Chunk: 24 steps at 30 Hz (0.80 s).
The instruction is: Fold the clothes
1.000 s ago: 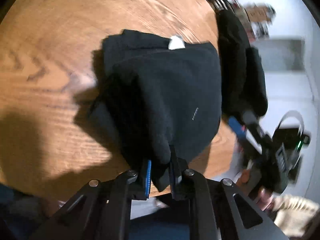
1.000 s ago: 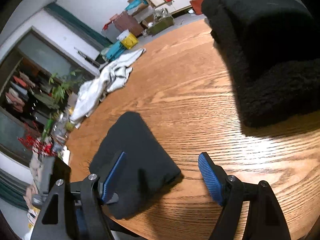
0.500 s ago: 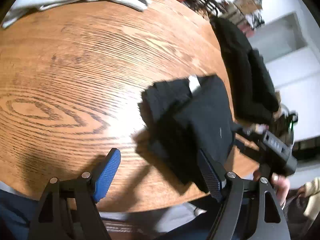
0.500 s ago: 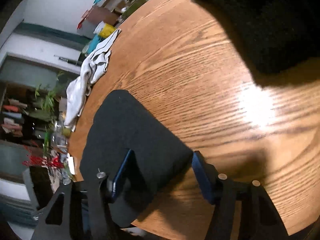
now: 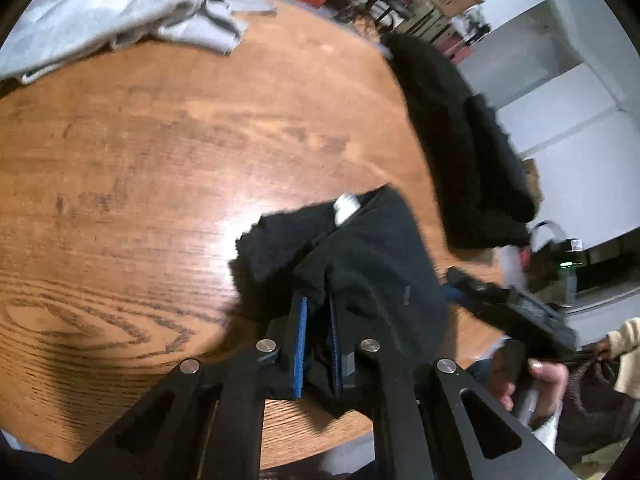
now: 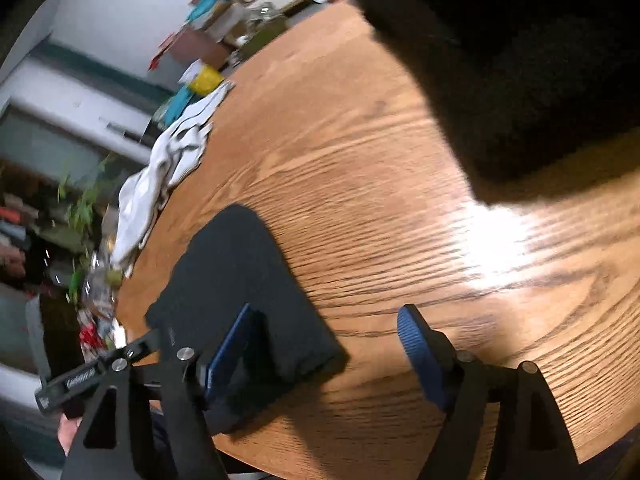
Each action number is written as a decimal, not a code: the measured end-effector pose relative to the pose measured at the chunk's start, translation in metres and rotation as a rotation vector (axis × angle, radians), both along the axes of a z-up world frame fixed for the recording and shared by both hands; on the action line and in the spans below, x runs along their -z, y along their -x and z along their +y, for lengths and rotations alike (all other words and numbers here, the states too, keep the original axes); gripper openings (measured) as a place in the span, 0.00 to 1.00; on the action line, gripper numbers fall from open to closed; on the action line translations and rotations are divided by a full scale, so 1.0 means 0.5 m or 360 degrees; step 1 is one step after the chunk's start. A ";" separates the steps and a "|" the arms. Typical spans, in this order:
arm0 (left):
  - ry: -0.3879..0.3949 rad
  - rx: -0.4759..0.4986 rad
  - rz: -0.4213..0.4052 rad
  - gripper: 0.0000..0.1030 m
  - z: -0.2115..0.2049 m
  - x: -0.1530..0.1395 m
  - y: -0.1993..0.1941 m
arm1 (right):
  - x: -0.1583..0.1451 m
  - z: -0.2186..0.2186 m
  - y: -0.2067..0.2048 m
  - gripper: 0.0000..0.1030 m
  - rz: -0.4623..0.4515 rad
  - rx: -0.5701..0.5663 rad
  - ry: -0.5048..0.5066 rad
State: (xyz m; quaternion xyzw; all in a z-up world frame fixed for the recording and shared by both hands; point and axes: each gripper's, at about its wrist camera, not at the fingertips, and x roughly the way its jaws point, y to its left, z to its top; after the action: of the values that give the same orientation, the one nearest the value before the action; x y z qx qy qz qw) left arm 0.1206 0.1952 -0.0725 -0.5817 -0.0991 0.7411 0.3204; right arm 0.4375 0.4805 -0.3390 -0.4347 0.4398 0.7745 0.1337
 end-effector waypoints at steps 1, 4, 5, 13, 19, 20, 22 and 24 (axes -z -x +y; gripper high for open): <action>-0.0015 -0.0012 0.0021 0.10 -0.001 -0.009 0.003 | 0.005 0.008 -0.002 0.76 0.0002 0.0022 0.0036; 0.0081 -0.0047 0.0010 0.10 -0.007 0.017 0.023 | 0.009 0.020 0.001 0.77 0.0002 0.0037 0.0063; 0.0086 -0.0052 -0.0013 0.10 -0.008 0.026 0.021 | 0.006 0.018 0.008 0.76 0.0000 0.0018 0.0048; 0.0021 -0.0276 -0.0174 0.76 -0.079 0.048 -0.040 | 0.010 -0.022 0.044 0.70 -0.0030 -0.0105 -0.0050; 0.0007 -0.0145 -0.0191 0.76 -0.055 0.041 -0.100 | -0.001 -0.095 0.033 0.42 0.0041 0.0048 -0.0004; 0.0023 -0.0139 -0.0188 0.76 -0.052 0.043 -0.107 | 0.000 -0.111 0.036 0.44 0.0036 0.0011 0.0026; 0.0052 -0.0129 -0.0194 0.76 -0.043 0.049 -0.117 | 0.007 -0.135 0.043 0.50 0.0017 -0.0127 0.0149; 0.0057 -0.0141 -0.0194 0.76 -0.037 0.050 -0.117 | 0.006 -0.140 0.037 0.73 -0.0001 -0.0215 0.0204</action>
State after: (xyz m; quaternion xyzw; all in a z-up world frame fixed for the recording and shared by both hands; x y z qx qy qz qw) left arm 0.1792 0.1769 -0.0974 -0.6265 -0.1307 0.7193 0.2701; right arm 0.4188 0.4107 -0.3419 -0.4713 0.4580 0.7518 0.0531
